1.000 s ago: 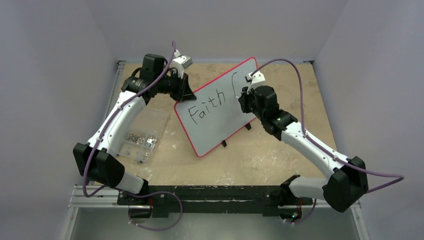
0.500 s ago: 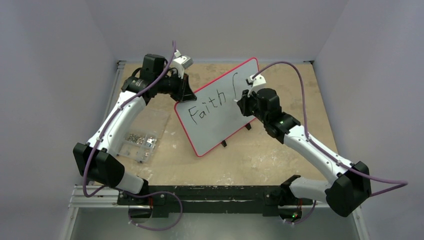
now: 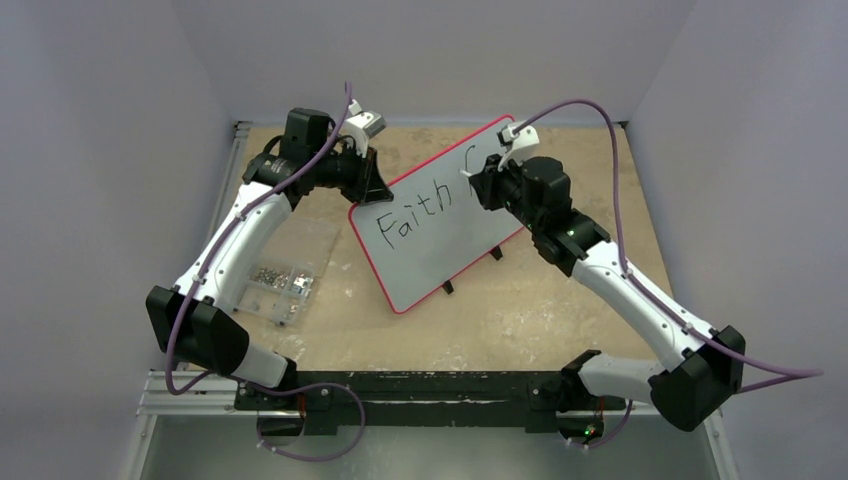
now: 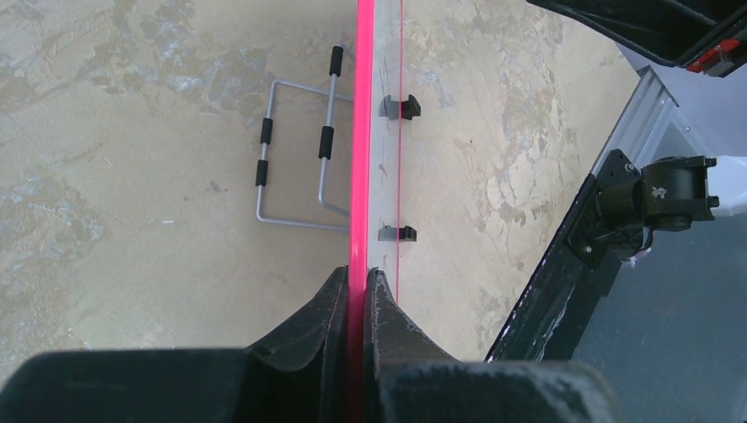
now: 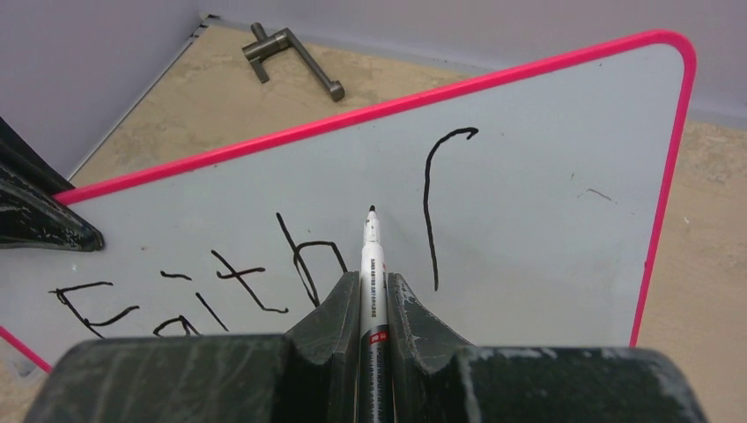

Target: Write a sentence on the whiteboard

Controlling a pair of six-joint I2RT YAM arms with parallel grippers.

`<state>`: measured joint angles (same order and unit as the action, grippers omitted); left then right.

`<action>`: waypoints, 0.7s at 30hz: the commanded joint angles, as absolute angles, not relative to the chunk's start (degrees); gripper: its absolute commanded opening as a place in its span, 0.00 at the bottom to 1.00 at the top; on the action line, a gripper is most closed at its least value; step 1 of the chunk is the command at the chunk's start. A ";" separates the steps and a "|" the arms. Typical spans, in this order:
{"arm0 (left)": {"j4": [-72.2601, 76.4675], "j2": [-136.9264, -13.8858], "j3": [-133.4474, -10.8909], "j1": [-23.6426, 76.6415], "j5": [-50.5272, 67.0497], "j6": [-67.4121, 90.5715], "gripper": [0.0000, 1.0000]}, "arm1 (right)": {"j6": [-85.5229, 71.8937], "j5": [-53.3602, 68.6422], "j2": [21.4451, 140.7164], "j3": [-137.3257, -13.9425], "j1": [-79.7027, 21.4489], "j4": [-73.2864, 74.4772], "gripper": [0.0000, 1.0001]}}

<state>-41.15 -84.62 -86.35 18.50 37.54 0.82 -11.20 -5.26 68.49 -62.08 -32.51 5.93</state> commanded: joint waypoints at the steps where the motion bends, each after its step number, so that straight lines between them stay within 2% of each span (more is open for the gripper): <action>1: -36.93 -82.13 -86.74 18.11 34.19 -2.02 0.00 | -11.31 -7.72 70.61 -65.72 -32.51 4.01 0.00; 21: -36.84 -82.34 -86.77 17.98 34.62 -1.95 0.00 | -7.66 -15.93 74.30 -66.29 -31.90 3.42 0.00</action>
